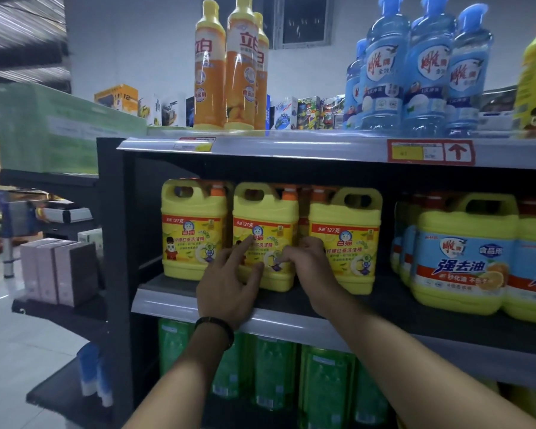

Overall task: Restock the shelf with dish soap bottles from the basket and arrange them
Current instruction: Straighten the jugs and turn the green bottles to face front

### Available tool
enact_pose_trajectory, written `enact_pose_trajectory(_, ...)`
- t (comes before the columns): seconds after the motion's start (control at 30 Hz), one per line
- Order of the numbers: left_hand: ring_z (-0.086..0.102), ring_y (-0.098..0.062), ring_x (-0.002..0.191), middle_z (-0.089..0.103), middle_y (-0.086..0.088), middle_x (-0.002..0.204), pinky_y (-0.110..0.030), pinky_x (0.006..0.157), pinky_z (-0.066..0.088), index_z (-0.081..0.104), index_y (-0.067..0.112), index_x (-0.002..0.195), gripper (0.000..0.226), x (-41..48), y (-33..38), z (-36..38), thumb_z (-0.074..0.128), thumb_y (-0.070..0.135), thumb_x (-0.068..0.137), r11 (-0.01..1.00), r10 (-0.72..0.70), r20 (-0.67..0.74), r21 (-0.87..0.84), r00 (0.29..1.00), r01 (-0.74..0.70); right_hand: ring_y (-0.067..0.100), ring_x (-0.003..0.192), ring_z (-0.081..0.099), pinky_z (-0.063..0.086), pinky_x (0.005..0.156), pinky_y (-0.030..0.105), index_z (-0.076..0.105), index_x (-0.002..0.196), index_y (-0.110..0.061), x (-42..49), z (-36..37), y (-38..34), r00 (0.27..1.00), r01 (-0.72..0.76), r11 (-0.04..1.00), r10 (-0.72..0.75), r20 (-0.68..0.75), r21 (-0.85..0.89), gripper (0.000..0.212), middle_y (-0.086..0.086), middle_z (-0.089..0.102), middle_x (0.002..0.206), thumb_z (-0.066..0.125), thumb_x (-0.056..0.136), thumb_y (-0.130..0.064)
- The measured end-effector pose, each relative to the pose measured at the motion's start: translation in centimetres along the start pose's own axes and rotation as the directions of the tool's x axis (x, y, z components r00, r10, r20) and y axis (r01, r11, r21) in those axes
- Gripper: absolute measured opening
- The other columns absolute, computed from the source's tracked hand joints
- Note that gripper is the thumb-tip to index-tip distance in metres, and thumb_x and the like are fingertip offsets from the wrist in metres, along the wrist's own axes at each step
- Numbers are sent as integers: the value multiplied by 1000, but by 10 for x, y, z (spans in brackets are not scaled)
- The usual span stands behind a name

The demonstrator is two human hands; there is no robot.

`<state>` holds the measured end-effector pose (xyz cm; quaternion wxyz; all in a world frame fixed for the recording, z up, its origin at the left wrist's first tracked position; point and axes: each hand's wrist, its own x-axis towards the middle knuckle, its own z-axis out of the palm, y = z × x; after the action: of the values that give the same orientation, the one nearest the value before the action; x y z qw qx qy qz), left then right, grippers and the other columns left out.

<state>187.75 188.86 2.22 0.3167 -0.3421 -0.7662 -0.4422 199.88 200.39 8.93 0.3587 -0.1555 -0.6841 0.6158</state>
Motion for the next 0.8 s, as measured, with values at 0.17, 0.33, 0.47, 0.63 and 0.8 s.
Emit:
enact_pose_trajectory(0.17, 62, -12, 120, 64, 16, 138, -42, 90, 57, 26, 61, 155, 71, -1, -2, -6, 44, 85, 91, 997, -3, 31, -71, 1000, 6, 33, 89, 70, 55, 83, 47, 75, 96, -12, -16, 5, -2, 991, 82, 995, -75, 108, -65, 37, 13, 75, 87, 62, 61, -17)
enact_pose_trajectory(0.33, 70, -5, 109, 72, 19, 127, -34, 88, 59, 35, 56, 148, 85, -3, 0, -15, 62, 87, 74, 967, -48, 79, -246, 996, 66, 13, 78, 68, 55, 71, 34, 76, 102, -27, -30, 5, -1, 979, 172, 981, -159, 131, -94, 38, 2, 72, 82, 67, 68, -15)
enact_pose_trajectory(0.47, 70, -7, 105, 70, 22, 124, -37, 86, 58, 36, 52, 146, 85, -1, 0, -17, 68, 79, 72, 961, -32, 117, -271, 993, 63, 0, 98, 62, 58, 88, 27, 77, 113, -24, -36, 9, 2, 940, 332, 913, -297, 170, -238, 39, -14, 64, 107, 74, 82, 0)
enact_pose_trajectory(0.63, 66, -1, 117, 68, 21, 131, -38, 98, 58, 48, 44, 143, 74, 8, -14, -20, 79, 67, 80, 903, -51, 185, -412, 981, 125, 10, 123, 45, 38, 108, 19, 63, 147, -26, -27, -8, 12, 852, 523, 641, -410, 326, -561, 63, -5, 43, 126, 71, 88, -5)
enact_pose_trajectory(0.8, 64, 8, 100, 67, 12, 111, -35, 91, 59, 55, 25, 124, 47, 11, -23, -21, 82, 41, 89, 904, -123, 110, -397, 986, 157, 30, 149, 22, 35, 120, 48, 43, 159, -38, -24, -18, 24, 826, 505, 294, -438, 355, -812, 80, 4, 24, 160, 67, 84, -21)
